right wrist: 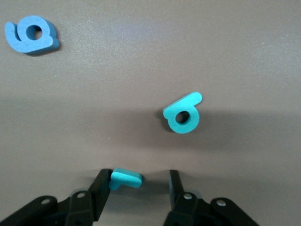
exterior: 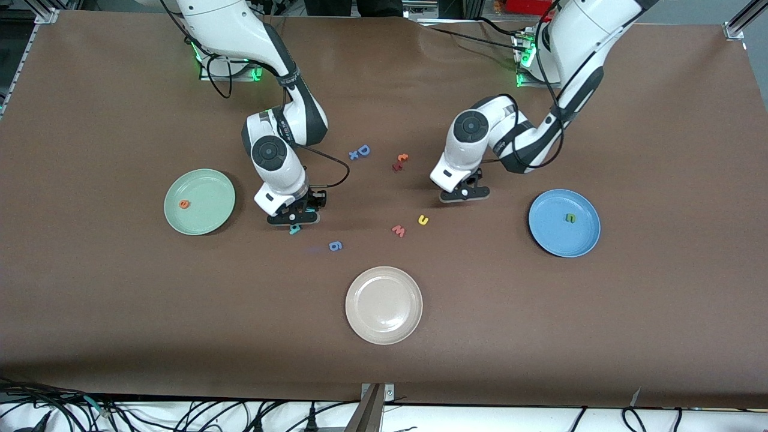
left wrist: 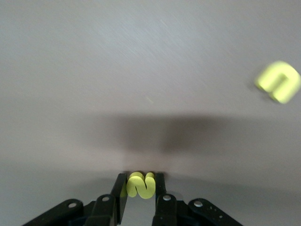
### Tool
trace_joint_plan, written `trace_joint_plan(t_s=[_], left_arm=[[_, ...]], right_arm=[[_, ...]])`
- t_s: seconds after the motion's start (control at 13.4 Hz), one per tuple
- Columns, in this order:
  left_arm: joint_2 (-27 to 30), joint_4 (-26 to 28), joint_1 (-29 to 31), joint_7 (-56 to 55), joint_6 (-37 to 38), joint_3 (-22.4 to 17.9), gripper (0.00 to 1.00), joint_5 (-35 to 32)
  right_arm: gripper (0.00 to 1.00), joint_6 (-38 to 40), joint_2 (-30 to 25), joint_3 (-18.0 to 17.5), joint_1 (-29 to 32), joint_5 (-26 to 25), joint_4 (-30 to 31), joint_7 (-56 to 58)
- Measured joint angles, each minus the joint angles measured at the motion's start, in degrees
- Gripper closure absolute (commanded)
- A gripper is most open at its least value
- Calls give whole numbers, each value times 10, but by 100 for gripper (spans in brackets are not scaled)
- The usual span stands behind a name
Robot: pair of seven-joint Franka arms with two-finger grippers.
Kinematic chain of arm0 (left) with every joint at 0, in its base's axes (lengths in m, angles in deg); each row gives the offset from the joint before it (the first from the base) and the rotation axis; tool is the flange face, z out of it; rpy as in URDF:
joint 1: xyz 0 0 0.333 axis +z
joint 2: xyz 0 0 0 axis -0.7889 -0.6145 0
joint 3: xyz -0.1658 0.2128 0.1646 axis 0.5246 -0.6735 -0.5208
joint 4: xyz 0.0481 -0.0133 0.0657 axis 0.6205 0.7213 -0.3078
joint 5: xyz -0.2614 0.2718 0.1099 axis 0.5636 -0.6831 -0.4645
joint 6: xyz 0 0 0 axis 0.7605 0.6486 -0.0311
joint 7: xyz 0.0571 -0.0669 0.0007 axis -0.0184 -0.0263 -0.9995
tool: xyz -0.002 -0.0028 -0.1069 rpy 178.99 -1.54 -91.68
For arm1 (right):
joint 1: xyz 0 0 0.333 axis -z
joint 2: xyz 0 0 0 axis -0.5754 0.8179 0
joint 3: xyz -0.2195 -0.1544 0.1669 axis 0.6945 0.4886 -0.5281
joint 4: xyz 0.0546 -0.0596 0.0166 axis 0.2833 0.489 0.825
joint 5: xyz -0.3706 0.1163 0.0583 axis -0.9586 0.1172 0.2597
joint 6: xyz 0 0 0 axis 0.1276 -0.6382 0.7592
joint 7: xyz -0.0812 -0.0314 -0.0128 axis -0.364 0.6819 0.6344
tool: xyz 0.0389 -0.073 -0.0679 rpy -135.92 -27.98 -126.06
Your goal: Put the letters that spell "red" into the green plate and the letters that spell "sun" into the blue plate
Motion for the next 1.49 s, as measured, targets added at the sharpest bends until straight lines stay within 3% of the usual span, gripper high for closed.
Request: trace_joint_plan(t_s=[0.45, 0.75, 0.82, 0.9, 0.97, 1.05, 1.34, 1.49], left_arm=[[4, -125, 90, 244, 229, -2, 79, 54], [5, -142, 192, 396, 267, -6, 77, 56], [3, -142, 211, 411, 267, -7, 52, 56], [0, -143, 222, 419, 267, -8, 19, 56], [-5, -145, 225, 420, 267, -8, 7, 56], [-10, -146, 224, 420, 266, -7, 0, 56], [-14, -153, 213, 399, 266, 1, 0, 56], [-16, -161, 202, 333, 263, 21, 0, 77]], right_arm=[[59, -7, -1, -6, 0, 13, 0, 0], [90, -7, -3, -6, 0, 14, 0, 0], [98, -7, -3, -6, 0, 15, 0, 0], [99, -7, -3, -6, 0, 15, 0, 0], [100, -7, -3, -6, 0, 15, 0, 0], [100, -7, -3, -6, 0, 15, 0, 0], [100, 1, -6, -6, 0, 20, -1, 0], [100, 41, -23, 5, 0, 22, -6, -1]])
